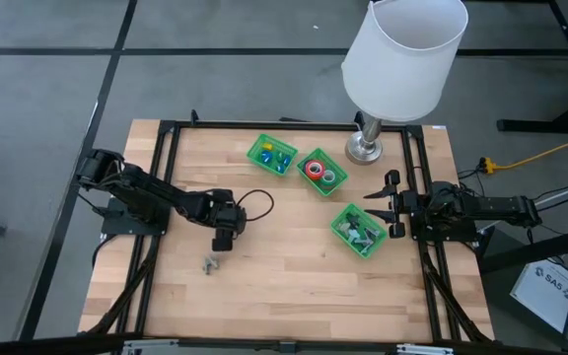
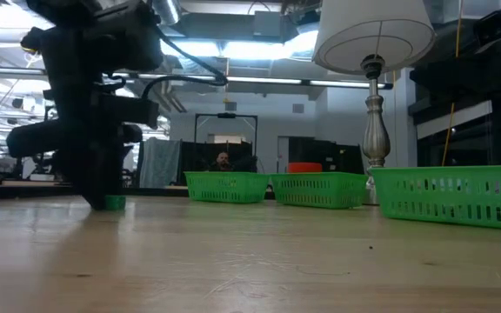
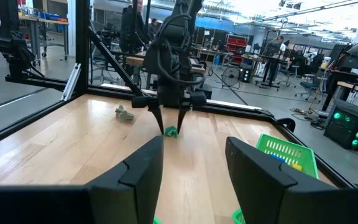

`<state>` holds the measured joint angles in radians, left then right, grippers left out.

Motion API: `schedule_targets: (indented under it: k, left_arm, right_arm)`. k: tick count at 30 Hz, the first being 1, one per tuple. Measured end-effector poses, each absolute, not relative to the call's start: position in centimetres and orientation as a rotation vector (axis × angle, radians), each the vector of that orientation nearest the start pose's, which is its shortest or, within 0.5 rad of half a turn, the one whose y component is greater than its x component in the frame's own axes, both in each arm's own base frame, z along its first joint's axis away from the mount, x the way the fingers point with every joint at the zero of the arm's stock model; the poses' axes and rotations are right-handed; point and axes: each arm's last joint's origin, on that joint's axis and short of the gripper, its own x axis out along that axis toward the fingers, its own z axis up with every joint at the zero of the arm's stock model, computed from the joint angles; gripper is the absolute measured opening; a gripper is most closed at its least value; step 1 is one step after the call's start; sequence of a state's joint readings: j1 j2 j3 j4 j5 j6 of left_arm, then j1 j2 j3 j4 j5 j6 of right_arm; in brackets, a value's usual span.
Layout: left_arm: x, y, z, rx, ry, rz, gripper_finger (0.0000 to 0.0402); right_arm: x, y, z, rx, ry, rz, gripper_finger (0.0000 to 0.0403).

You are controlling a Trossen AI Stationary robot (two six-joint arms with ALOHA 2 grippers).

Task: Pick and place Stapler, Stapler remover, tape
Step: Put the green stapler into the top basket

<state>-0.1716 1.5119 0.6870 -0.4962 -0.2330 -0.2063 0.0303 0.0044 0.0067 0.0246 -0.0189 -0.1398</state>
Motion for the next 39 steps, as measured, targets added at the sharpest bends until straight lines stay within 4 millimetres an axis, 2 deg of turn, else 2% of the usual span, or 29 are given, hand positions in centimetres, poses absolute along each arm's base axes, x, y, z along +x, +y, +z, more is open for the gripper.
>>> schedule_targets:
  k: [5, 8, 16, 24, 32, 39]
  left_arm:
    - [23.8, -3.3, 13.4, 0.084, 1.253, 0.176, 0.0185]
    - [23.8, -3.2, 13.4, 0.091, 1.26, 0.145, 0.0168]
    - [23.9, -2.6, 13.3, -0.025, 1.274, 0.148, 0.0057]
    - [24.2, -1.8, 13.3, -0.199, 1.242, 0.233, 0.0056]
    - [26.8, -0.6, 14.3, -0.431, 0.937, 0.31, 0.0056]
    - [28.5, 2.0, 15.9, -0.525, 0.657, 0.394, 0.0058]
  right_arm:
    - [9.7, 0.3, 16.8, -0.14, -0.03, 0.047, 0.0179]
    - [9.7, 0.3, 16.8, -0.14, -0.03, 0.047, 0.0179]
    - [9.7, 0.3, 16.8, -0.14, -0.031, 0.047, 0.0179]
    - [9.7, 0.4, 16.8, -0.14, -0.031, 0.047, 0.0179]
    - [9.7, 0.4, 16.8, -0.14, -0.03, 0.047, 0.0179]
    - [9.7, 0.3, 16.8, -0.14, -0.031, 0.047, 0.0179]
